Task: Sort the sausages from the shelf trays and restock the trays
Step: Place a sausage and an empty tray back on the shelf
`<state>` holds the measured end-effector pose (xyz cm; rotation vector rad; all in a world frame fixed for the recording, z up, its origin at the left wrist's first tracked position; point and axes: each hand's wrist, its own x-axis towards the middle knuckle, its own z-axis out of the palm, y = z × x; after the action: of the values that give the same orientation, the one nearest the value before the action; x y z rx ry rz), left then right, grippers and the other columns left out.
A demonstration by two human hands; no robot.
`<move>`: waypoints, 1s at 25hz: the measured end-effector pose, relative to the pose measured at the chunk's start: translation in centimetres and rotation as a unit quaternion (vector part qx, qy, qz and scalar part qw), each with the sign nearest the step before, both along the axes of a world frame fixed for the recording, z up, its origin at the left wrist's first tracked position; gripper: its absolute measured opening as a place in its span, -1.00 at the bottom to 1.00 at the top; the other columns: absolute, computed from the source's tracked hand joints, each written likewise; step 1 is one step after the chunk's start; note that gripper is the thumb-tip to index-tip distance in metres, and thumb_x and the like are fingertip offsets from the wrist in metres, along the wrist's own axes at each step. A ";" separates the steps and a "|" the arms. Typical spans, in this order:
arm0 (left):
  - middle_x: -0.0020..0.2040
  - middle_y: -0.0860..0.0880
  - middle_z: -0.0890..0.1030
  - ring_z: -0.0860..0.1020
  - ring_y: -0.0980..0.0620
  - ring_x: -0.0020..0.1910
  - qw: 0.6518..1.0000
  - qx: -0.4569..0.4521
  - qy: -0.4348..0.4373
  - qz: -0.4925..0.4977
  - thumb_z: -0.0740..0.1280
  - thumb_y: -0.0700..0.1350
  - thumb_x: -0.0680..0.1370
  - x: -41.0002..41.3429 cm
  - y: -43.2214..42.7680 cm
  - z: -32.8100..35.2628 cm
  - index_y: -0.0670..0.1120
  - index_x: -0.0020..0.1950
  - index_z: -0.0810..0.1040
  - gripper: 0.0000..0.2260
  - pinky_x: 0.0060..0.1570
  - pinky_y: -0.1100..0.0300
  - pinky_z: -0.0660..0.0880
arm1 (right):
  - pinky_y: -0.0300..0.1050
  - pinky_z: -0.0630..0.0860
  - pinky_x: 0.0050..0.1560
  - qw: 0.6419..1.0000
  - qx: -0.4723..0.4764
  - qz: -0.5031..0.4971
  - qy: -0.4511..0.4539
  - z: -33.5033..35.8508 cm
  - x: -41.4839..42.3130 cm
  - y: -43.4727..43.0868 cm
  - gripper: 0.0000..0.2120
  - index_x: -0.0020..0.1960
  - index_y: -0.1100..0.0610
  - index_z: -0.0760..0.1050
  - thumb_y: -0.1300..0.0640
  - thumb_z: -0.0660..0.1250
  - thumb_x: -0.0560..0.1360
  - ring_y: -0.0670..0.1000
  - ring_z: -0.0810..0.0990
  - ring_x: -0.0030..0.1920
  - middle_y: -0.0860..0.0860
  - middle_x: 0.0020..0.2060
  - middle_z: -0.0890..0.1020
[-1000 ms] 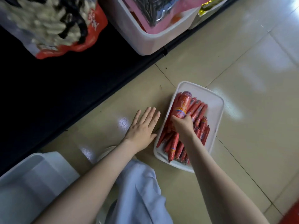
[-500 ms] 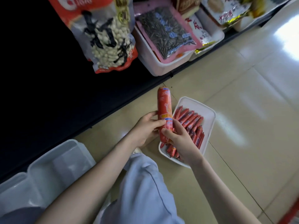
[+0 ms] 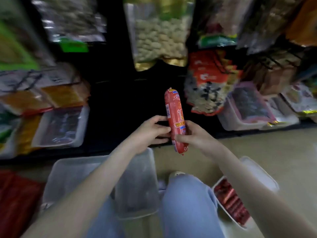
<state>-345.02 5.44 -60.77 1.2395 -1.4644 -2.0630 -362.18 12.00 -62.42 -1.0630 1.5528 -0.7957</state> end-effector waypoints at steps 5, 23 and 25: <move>-0.03 0.00 0.60 0.58 0.04 -0.02 0.979 -0.122 -0.139 0.088 0.38 -0.12 0.52 18.4 -0.5 2.5 0.02 0.24 0.45 -0.69 0.08 0.11 0.54 | -0.01 0.54 0.16 0.978 -0.022 0.197 0.069 2.8 15.9 -6.0 -0.52 0.27 0.06 0.34 0.23 0.42 0.42 -0.04 0.61 0.08 0.00 0.09 0.60; 0.12 -0.34 0.55 0.55 -0.33 0.08 0.673 -0.095 -0.638 0.363 0.25 -0.01 0.35 61.3 15.0 -23.6 -0.33 0.18 0.53 -0.48 0.06 -0.21 0.52 | -0.02 0.40 0.23 0.489 -0.207 0.763 0.369 -23.1 73.1 -12.3 -0.55 0.32 0.16 0.36 0.29 0.28 0.44 0.19 0.44 0.26 0.14 0.25 0.43; 0.15 -0.30 0.56 0.53 -0.33 0.14 0.667 -0.090 -0.658 0.337 0.32 -0.02 0.33 61.1 14.4 -25.0 -0.27 0.18 0.56 -0.50 0.14 -0.25 0.46 | 0.01 0.41 0.27 0.439 -0.169 0.784 0.406 -26.7 74.2 -12.3 -0.56 0.36 0.12 0.34 0.22 0.27 0.49 0.18 0.44 0.28 0.13 0.29 0.43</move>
<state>-283.92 19.80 -85.75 2.8087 -1.1156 -0.2898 -288.01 -0.35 -89.12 -2.6583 0.2650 0.9590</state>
